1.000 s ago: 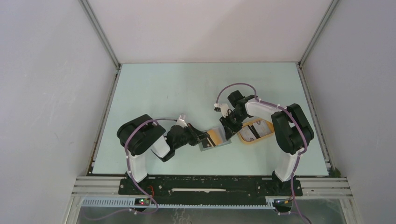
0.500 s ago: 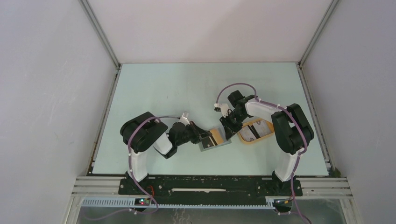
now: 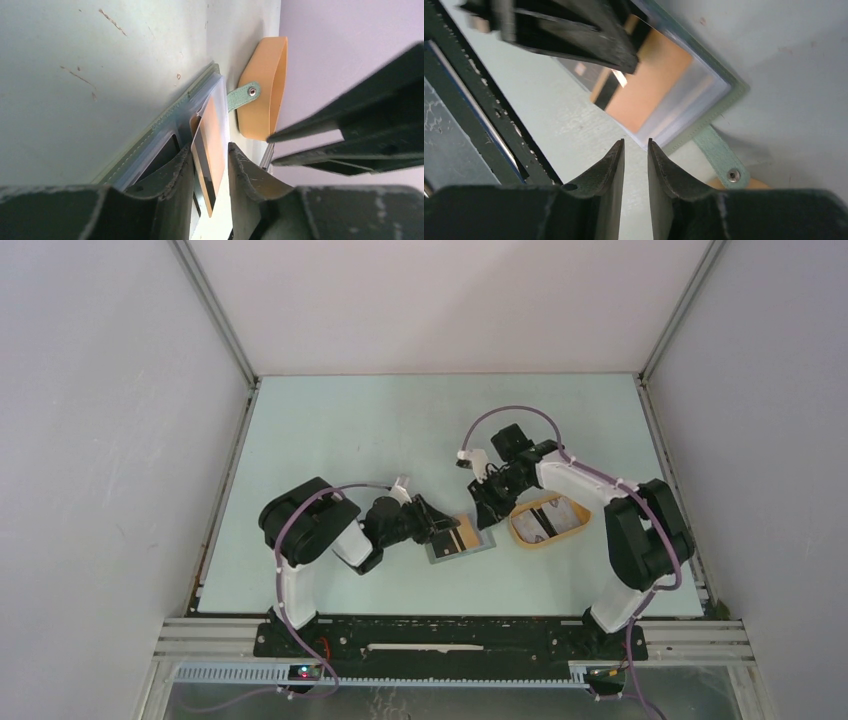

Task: Put the credit cards into the card holder
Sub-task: Insert the credit card into the card holder.

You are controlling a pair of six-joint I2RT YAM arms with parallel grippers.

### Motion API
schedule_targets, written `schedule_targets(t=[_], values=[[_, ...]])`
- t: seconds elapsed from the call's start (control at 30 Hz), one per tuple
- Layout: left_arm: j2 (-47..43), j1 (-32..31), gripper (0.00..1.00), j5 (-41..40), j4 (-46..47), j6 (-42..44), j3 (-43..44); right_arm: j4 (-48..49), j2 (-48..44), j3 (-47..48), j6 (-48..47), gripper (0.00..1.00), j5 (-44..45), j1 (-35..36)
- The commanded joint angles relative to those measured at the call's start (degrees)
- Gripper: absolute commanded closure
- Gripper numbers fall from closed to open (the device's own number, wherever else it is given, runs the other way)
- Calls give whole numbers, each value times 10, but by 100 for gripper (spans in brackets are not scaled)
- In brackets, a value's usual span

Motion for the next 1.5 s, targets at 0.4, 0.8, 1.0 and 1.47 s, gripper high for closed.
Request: schedule_targets(t=[0.4, 0.8, 1.0, 1.47], values=[[7, 20, 58, 21, -14, 25, 0, 233, -132, -133, -209, 100, 216, 280], [38, 22, 55, 34, 34, 4, -2, 349, -80, -164, -243, 100, 303, 304], [45, 22, 55, 37, 40, 4, -4, 367, -40, -163, -260, 100, 348, 316], [55, 28, 53, 48, 48, 6, -5, 330, -40, -164, -250, 100, 387, 268]])
